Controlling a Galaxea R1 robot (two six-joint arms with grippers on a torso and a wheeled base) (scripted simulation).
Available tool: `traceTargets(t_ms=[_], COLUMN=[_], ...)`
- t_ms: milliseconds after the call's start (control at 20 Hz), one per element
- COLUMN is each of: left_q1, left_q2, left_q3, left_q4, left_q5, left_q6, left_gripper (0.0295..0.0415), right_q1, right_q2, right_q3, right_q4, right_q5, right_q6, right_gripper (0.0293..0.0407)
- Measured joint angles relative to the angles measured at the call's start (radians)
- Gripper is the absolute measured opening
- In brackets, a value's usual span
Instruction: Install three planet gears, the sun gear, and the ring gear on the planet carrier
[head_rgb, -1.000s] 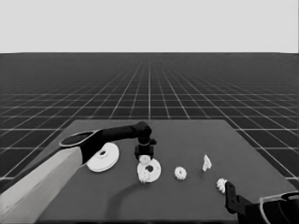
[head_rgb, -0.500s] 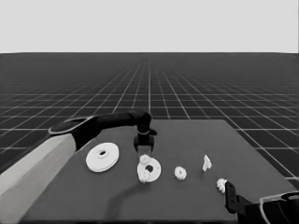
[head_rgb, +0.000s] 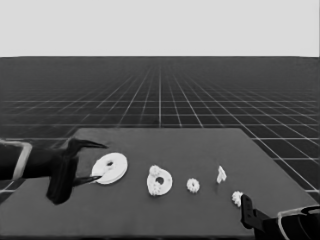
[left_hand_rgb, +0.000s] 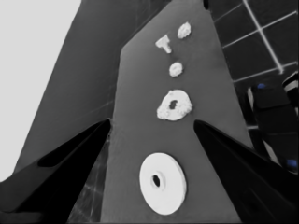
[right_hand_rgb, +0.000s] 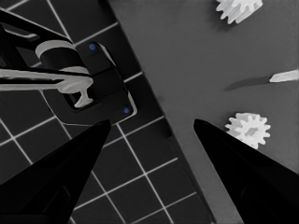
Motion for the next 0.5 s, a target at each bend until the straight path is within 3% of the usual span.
traceTargets(t_ms=[100, 150, 200, 300, 500], left_q1=[-0.004, -0.005, -0.005, -0.006, -0.006], left_q2=[-0.016, -0.019, -0.021, -0.023, -0.024], left_q3=[0.016, 0.019, 0.021, 0.023, 0.024], left_q4=[0.002, 0.002, 0.002, 0.002, 0.003], left_q5=[-0.008, -0.010, -0.011, -0.012, -0.012], left_q6=[0.017, 0.021, 0.023, 0.025, 0.026], left_gripper=[0.0385, 0.0385, 0.0385, 0.0385, 0.0385], right_q1=[0.000, 0.201, 0.278, 0.313, 0.322], right_q2=[0.000, 0.022, 0.080, 0.166, 0.219], right_q3=[0.000, -0.179, -0.345, -0.538, -0.646], right_q4=[0.000, 0.266, 0.382, 0.468, 0.505], right_q5=[0.000, -0.060, -0.136, -0.216, -0.254], right_q6=[0.000, 0.284, 0.438, 0.570, 0.625], right_gripper=[0.0385, 0.0396, 0.0393, 0.0387, 0.0385])
